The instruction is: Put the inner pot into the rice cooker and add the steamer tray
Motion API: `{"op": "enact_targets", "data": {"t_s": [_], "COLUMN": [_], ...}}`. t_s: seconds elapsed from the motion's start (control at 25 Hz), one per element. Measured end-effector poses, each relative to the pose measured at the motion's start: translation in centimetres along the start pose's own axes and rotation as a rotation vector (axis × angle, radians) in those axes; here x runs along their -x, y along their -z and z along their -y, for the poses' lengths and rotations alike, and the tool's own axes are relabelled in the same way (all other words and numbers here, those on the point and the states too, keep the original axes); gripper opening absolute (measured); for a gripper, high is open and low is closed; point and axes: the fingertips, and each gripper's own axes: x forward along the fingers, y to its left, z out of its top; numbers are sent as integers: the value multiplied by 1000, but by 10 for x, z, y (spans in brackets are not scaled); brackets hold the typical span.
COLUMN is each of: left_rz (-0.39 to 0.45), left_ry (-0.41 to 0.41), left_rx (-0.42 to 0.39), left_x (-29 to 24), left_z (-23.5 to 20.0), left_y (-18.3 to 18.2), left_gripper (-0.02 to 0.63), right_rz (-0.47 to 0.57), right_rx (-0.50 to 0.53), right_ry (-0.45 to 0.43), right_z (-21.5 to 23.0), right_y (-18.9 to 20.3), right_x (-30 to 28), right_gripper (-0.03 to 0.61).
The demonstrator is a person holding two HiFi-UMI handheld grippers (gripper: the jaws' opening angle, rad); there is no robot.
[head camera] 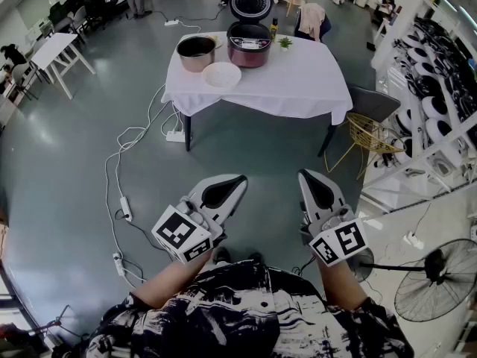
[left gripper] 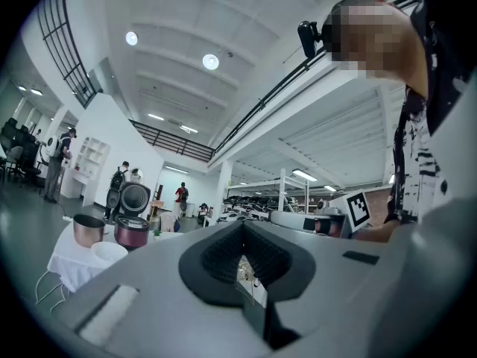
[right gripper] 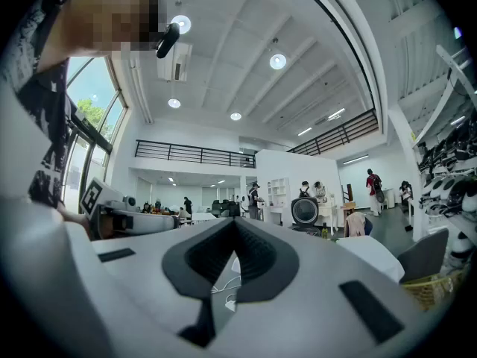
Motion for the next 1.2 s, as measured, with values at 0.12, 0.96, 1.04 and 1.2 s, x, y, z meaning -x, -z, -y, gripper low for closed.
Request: {"op": "enact_targets", "data": {"t_s": [0.12, 0.96, 1.04, 1.2], "left_rz": [0, 1, -2, -3], "left_ry": [0, -7, -10, -25], "left_rx": [-2, 9, 11, 17], "left_x": [-2, -2, -6, -22], "left_z": [-3, -7, -7, -8], "left_y": [2, 3, 5, 13], "left_gripper": [5, 5, 5, 5], "right_rz": [1, 125, 118, 95], "right_rx": [6, -5, -12, -14], "right_ry": [-6, -1, 1, -12], "right_z": [1, 12, 17, 30], "right_y": [1, -13, -10, -1], "right_x": [-3, -10, -9, -5], "right_gripper": [-5, 553, 554, 554]}}
